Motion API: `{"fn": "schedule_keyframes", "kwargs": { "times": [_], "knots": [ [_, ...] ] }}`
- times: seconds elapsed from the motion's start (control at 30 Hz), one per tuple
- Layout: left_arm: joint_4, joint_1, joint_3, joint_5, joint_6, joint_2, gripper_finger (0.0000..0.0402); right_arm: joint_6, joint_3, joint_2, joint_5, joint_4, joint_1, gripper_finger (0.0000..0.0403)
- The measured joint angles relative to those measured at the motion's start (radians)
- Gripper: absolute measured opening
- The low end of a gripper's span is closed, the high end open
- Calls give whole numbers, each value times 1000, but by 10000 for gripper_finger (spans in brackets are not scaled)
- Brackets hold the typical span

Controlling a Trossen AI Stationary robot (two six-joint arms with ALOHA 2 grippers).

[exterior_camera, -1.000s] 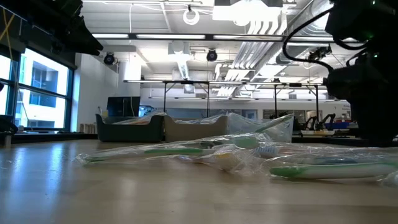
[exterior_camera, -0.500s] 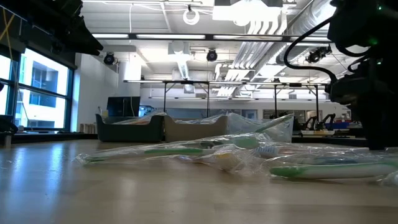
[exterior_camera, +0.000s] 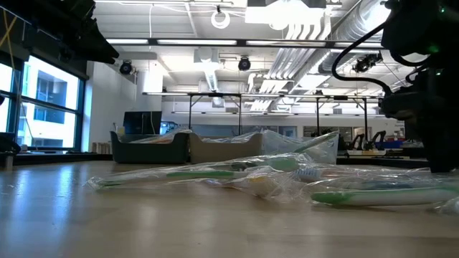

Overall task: Pick & Place Toothbrushes
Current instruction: Put the orange toothbrush into the dark blue bin

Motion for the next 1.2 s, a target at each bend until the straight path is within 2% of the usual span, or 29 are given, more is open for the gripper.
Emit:
{"fn": "schedule_keyframes", "kwargs": {
  "times": [0.17,0.5,0.77,1.03,1.2],
  "knots": [
    [0,0,0,0,0,0,143,52,0,0,3,-1,0,46],
    [1,0,0,0,-3,0,143,52,5,-4,3,6,0,38],
    [1,0,0,0,-28,0,143,-51,43,-39,5,29,-2,38],
    [11,0,0,0,-30,0,143,-129,45,-104,118,30,-3,38],
    [36,0,0,0,-127,0,143,-155,45,-155,204,31,-41,38]
  ]
}}
